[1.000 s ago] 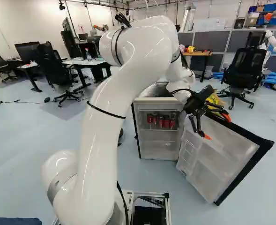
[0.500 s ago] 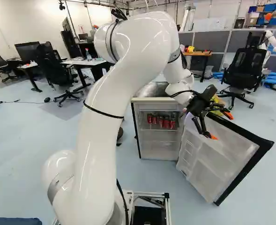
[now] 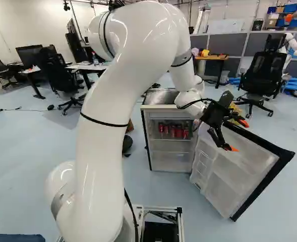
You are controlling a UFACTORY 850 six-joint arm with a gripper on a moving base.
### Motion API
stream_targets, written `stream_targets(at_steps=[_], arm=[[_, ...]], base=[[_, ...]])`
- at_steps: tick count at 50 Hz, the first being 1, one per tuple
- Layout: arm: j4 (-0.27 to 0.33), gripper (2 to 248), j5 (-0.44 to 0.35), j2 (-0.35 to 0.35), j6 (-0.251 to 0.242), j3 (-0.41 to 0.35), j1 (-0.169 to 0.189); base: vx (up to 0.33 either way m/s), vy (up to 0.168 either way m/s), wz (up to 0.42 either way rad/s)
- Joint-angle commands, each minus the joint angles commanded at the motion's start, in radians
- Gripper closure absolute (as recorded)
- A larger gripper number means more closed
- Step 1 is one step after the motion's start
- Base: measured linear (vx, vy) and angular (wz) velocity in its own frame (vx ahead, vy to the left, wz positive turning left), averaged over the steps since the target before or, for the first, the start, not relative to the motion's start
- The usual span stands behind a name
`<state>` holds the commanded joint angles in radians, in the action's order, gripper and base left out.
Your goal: Grab a drink from the fridge
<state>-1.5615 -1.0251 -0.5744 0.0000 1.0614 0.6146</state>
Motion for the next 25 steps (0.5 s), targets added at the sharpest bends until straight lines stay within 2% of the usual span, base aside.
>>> stream_targets(at_steps=[25], arm=[[0.251, 3, 0.056, 0.104, 0.000, -0.153, 0.004]], base=[[0.000, 0.000, 0.000]])
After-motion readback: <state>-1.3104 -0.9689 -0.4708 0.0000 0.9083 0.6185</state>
